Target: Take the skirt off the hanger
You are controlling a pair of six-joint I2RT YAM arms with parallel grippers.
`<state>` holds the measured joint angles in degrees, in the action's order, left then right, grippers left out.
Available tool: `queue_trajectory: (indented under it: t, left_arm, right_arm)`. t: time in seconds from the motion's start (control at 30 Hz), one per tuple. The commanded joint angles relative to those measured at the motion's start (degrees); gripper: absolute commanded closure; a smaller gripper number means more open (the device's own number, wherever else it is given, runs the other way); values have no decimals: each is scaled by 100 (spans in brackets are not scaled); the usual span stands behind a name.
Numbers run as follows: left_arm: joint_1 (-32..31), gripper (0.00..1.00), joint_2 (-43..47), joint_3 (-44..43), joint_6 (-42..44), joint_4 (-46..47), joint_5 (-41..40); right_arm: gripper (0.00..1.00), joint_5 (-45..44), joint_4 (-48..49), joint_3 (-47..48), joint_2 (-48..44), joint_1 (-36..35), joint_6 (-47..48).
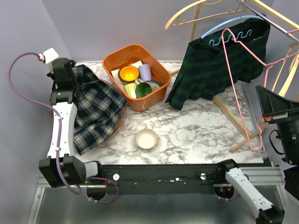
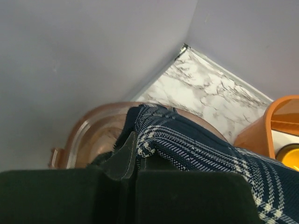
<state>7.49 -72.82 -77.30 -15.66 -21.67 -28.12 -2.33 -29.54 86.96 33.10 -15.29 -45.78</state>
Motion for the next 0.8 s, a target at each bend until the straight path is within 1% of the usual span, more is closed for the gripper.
queue_trajectory:
  t: [0.0,0.03,0.07,0.23,0.27,0.3,0.33,0.4,0.43,0.5,0.53,0.6,0.63,0.67,0.77]
  left_arm:
    - [25,100,391,881,-1631,-21,-132]
    - [25,100,426,1092,-1772,-74,-219]
    - [34,100,461,1425,-2191,-179,-307]
    - [34,99,497,2244,-2845,-416,-317]
    - [34,71,444,2350,-2890,-399,-282]
    - [34,64,400,2525,-3064,-417,-273]
    - [34,62,330,2596,-3188,-556,-273]
    - [51,62,41,2676,-3451,-750,-273]
    - [69,62,-56,2667,-3740,-986,-290]
    - [78,57,-346,2597,-3988,-1207,-299]
    - [69,55,-417,2562,-4267,-1425,-299]
    - [69,47,-575,2518,-4384,-1507,-265]
    - [69,42,-619,2492,-4462,-1689,-290]
    - [69,32,-689,2448,-4750,-1891,-404]
    - [43,20,-621,2009,-4727,-2551,-492]
  right_arm:
    - [99,48,194,-170,30,17,78]
    - [99,48,212,-188,38,26,61]
    - [99,57,203,-197,47,26,52]
    - [99,198,159,-214,56,17,51]
    - [99,198,142,-232,47,17,60]
    - [99,189,133,-249,21,17,60]
    - [99,180,115,-258,12,17,69]
    - [99,154,98,-258,-14,26,69]
    - [99,162,80,-250,-23,26,78]
    - [99,154,63,-206,-23,17,96]
    - [99,136,36,-188,-49,17,113]
    - [99,49,-8,-153,-76,17,157]
    - [99,13,-43,-153,-111,17,174]
    - [99,-57,-52,-162,-120,26,209]
    - [99,-127,-122,-162,-137,17,245]
